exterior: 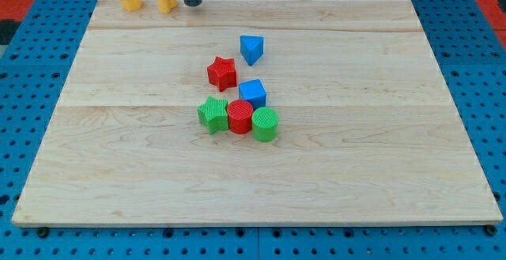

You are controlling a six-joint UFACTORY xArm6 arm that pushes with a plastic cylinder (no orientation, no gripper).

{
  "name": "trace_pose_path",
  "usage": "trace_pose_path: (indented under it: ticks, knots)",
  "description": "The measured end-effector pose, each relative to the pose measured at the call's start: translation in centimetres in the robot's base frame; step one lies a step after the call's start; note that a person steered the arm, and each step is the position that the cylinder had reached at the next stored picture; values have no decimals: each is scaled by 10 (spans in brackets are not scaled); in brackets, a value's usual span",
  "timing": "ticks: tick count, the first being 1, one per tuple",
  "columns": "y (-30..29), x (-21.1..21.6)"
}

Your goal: Push the yellow heart into the yellow hexagon

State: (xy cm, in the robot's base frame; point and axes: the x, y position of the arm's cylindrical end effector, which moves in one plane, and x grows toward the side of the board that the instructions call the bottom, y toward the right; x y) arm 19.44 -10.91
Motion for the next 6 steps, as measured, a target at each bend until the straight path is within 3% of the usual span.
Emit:
trace_pose_path:
  ticks: [3,4,5,6]
  knots:
    - [-53,-2]
    - [-43,18]
    - [29,79]
    - [118,100]
